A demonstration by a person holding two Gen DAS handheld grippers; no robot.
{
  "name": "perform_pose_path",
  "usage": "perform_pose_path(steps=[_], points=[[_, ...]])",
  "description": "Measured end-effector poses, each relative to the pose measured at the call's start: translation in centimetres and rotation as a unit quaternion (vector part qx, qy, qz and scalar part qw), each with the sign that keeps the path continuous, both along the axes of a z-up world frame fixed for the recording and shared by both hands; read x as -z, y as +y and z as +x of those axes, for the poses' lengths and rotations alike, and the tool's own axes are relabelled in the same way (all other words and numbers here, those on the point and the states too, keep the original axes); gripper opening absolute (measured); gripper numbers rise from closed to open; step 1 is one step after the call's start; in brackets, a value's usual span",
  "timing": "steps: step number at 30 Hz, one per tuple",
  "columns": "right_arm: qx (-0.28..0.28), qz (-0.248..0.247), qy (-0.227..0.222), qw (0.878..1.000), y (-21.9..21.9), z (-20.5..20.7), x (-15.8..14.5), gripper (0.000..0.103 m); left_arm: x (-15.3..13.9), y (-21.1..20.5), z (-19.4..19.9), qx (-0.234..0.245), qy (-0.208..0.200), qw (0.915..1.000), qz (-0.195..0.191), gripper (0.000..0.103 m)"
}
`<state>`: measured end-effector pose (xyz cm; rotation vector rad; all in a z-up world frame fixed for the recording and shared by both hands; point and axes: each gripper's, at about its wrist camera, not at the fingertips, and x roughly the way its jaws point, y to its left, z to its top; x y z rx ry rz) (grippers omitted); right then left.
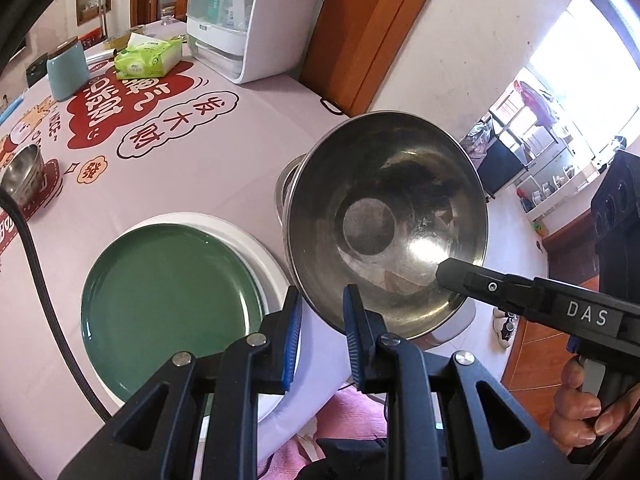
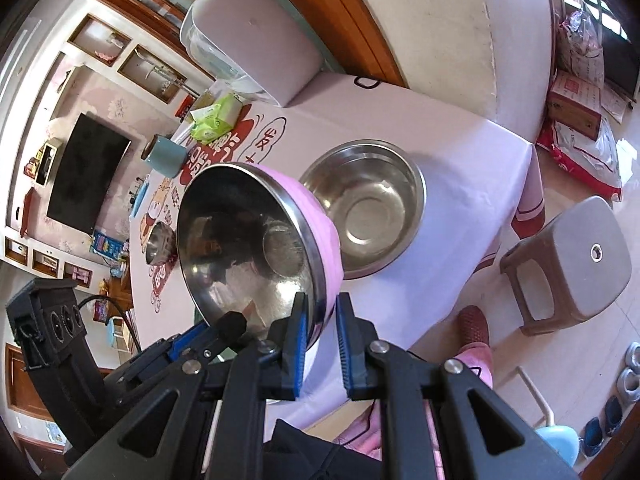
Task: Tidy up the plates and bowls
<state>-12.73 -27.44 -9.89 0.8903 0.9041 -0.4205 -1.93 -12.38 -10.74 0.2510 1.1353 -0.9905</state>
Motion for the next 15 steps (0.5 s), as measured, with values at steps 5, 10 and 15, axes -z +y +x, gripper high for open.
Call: perform_pose_path(steps=[5, 10, 15], points=[[-0.025, 0.002, 0.014, 1.0, -2.2, 0.7, 0.4, 0.014, 0.2, -1.9, 0.1, -0.019, 0.0, 0.9998, 0.009, 0.019], [-0.057, 0.019, 0.033, 0.998, -5.4, 1.5, 1.2, 0.014, 0.6, -4.5, 0.0, -0.042, 0.005, 0.9988, 0.025, 0.019], [-0.099, 0.04, 0.051, 0.993, -8.2, 2.8, 2.3, 0.015, 1.1, -6.5, 0.2, -0.07, 0.009, 0.9967, 0.04, 0.019]])
